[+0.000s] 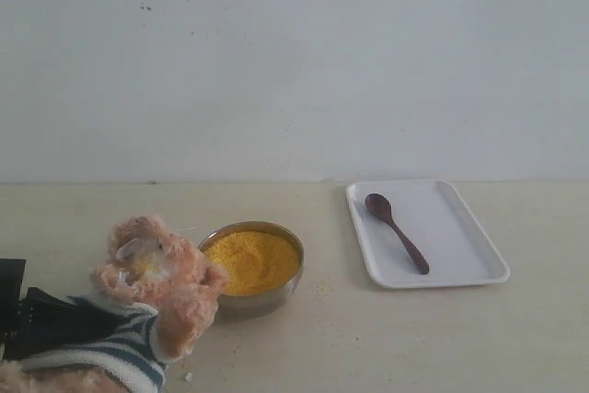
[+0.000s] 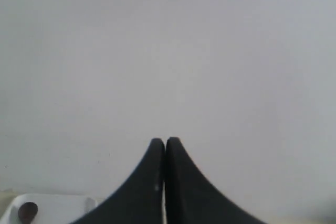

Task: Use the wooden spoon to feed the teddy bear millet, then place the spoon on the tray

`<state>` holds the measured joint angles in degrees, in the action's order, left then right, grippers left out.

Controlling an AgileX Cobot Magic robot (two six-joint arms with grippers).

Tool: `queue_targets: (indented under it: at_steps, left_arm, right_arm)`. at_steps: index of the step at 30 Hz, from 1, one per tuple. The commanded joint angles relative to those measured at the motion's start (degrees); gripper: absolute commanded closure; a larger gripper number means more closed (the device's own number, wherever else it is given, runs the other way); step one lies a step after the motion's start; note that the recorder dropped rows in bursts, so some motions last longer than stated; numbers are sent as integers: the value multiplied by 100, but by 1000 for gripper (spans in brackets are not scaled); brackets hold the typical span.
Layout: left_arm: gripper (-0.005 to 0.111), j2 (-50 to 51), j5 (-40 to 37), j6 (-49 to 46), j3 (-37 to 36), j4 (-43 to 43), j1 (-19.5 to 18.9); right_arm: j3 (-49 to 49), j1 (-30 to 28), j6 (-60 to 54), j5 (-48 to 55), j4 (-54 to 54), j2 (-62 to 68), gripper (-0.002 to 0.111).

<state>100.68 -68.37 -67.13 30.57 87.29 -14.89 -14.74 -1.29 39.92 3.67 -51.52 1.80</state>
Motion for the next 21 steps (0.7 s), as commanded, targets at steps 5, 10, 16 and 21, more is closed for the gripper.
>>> queue_targets:
  at_steps: [5, 10, 16, 21]
  left_arm:
    - [103, -35, -160, 73, -1, 51, 8]
    - [103, -35, -160, 72, -1, 66, 8]
    - [103, -35, -160, 72, -1, 66, 8]
    - [103, -35, -160, 72, -1, 66, 8]
  right_arm:
    - [7, -38, -607, -1790, -290, 142, 108]
    - [7, -38, -555, -1859, 263, 152, 108]
    - [7, -38, -555, -1835, 4225, 152, 108]
    - [7, -38, -535, -1530, 4233, 155, 108]
